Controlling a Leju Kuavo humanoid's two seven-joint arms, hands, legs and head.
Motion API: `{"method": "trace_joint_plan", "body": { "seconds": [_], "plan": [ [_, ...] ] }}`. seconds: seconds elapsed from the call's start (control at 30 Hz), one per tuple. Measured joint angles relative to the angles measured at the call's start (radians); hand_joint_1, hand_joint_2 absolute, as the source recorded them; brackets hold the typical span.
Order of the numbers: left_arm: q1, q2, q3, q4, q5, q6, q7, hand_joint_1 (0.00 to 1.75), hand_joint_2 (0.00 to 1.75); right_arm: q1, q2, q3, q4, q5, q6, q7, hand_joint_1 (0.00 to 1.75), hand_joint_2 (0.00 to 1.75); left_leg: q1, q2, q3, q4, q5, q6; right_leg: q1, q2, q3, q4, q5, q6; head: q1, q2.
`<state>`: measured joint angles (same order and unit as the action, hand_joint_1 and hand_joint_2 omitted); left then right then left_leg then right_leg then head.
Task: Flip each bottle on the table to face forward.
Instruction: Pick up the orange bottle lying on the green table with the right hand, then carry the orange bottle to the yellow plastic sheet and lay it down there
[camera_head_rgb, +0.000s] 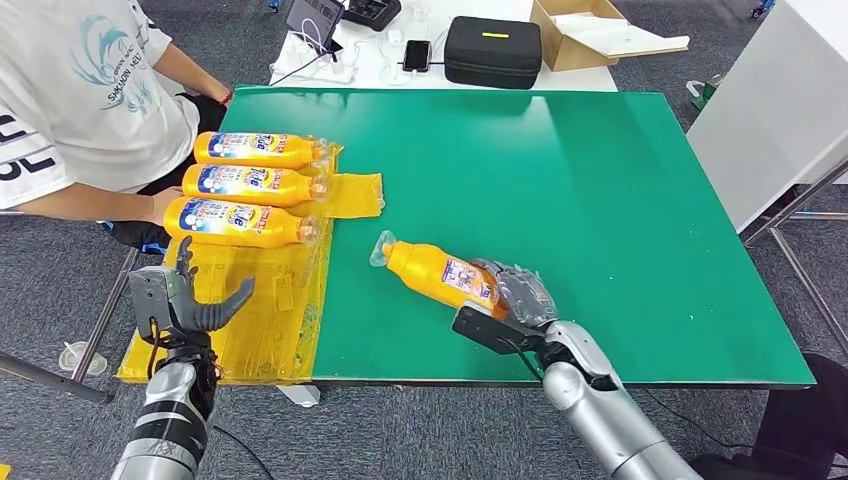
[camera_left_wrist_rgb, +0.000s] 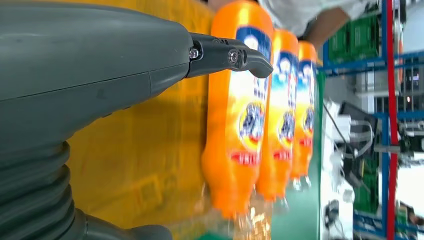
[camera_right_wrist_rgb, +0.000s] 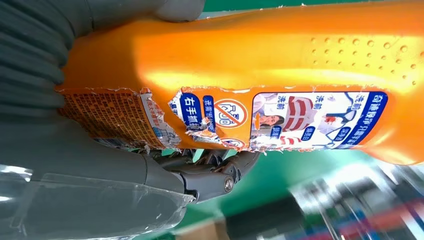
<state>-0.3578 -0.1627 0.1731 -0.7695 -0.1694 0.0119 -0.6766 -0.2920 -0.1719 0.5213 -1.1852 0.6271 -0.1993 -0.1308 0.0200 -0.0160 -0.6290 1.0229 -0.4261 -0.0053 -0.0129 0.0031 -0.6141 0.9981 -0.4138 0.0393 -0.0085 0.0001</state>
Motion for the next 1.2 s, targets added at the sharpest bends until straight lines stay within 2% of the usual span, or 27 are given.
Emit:
{"method": "trace_joint_plan", "body": {
  "seconds": [0.23,0.37,0.43,0.63,0.8,0.93,1.2],
  "plan": [
    [0.034,-0.027,-0.052,-0.077,0.078,-0.082,0.051,0.0,1.75,0.081,0.135,-0.13,-0.104,0.026,-0.224,-0.125,1.75,1.75,-0.001,-0.001,-0.001,0.0,0.0,0.0,-0.001,0.0,0.0,0.0,0.0,0.0,0.0,0.0],
    [0.055,-0.039,-0.095,-0.119,0.196,-0.237,0.111,0.0,1.75,0.116,0.198,-0.19,-0.141,0.069,-0.413,-0.213,1.75,1.75,-0.002,-0.001,-0.001,0.0,0.0,0.0,-0.001,0.0,0.0,0.0,0.0,0.0,0.0,0.0],
    [0.061,-0.044,-0.122,-0.137,0.254,-0.307,0.14,0.0,1.75,0.124,0.221,-0.215,-0.148,0.077,-0.463,-0.242,1.75,1.75,-0.002,-0.001,-0.001,0.0,0.0,0.0,-0.001,0.0,0.0,0.0,0.0,0.0,0.0,0.0],
    [0.066,-0.05,-0.166,-0.163,0.323,-0.374,0.17,0.0,1.75,0.143,0.259,-0.255,-0.152,0.087,-0.487,-0.285,1.75,1.75,-0.001,0.0,0.0,0.0,0.0,0.0,-0.001,0.0,0.0,0.0,0.0,0.0,0.0,0.0],
    [0.067,-0.041,-0.235,-0.165,0.488,-0.558,0.22,0.0,1.75,0.14,0.294,-0.293,-0.097,0.119,-0.492,-0.436,1.75,1.75,-0.001,0.0,-0.001,0.0,0.0,0.0,-0.001,0.0,0.0,0.0,0.0,0.0,0.0,0.0],
    [0.066,-0.03,-0.313,-0.164,0.57,-0.638,0.234,0.0,1.75,0.13,0.342,-0.297,0.015,0.081,-0.492,-0.532,1.75,1.75,-0.001,0.0,-0.001,0.0,0.0,0.0,-0.001,0.0,0.0,0.0,0.0,0.0,0.0,0.0],
    [0.037,-0.015,-0.444,-0.147,0.633,-0.696,0.24,0.0,1.75,0.064,0.439,-0.205,0.225,0.059,-0.492,-0.562,1.75,1.75,-0.001,0.0,-0.001,0.0,0.0,0.0,-0.001,0.0,0.0,0.0,0.0,0.0,0.0,0.0]
  ]
}}
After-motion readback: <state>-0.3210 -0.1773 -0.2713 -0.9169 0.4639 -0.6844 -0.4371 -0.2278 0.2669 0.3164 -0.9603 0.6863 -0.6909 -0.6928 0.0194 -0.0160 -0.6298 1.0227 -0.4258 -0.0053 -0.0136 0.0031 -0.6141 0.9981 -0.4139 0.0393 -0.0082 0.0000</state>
